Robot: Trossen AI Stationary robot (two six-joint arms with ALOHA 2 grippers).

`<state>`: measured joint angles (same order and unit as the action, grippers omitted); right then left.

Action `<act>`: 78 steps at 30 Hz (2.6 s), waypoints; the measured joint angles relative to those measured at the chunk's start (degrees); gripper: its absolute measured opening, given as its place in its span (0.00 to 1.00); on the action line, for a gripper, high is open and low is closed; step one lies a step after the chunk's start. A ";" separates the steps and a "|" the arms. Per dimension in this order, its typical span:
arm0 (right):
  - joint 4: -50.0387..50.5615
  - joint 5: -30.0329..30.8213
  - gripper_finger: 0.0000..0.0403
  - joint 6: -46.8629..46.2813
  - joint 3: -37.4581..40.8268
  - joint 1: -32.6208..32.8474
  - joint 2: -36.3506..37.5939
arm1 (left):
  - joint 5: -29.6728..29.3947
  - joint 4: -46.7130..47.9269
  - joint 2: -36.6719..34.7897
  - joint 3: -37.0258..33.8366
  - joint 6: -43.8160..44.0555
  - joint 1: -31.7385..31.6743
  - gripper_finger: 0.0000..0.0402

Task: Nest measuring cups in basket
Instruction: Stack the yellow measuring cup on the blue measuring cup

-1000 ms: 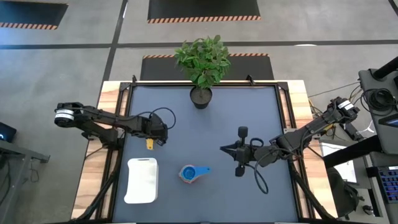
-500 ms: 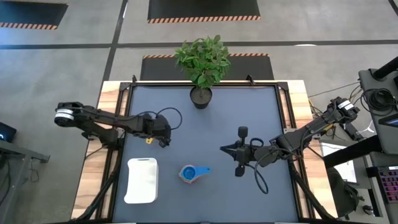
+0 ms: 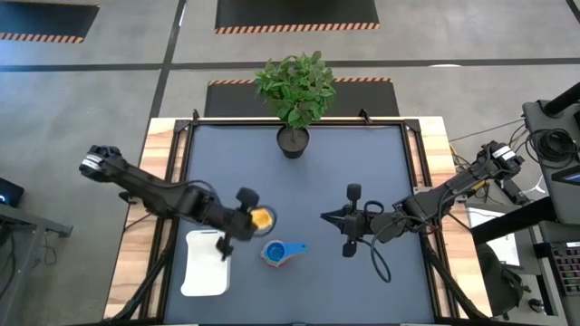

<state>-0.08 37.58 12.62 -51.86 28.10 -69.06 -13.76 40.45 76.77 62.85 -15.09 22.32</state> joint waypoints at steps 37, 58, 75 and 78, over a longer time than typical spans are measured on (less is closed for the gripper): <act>-0.26 0.02 0.02 -0.02 0.00 0.00 -0.02 | 5.28 -13.86 16.38 -0.75 -26.65 5.38 0.00; -0.26 0.04 0.02 0.00 0.00 -0.01 -0.02 | 2.27 -14.09 18.08 -0.75 -23.54 5.38 0.14; -0.24 0.02 0.02 0.00 0.00 -0.01 -0.02 | 3.83 -7.38 17.94 9.63 -23.15 7.00 0.12; -0.22 0.02 0.02 -0.02 0.00 -0.02 -0.02 | 2.15 -7.18 17.94 8.49 -23.11 7.00 0.10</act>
<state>-0.30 37.60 12.60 -51.86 28.08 -69.08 -11.61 33.27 94.72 71.35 -38.20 29.32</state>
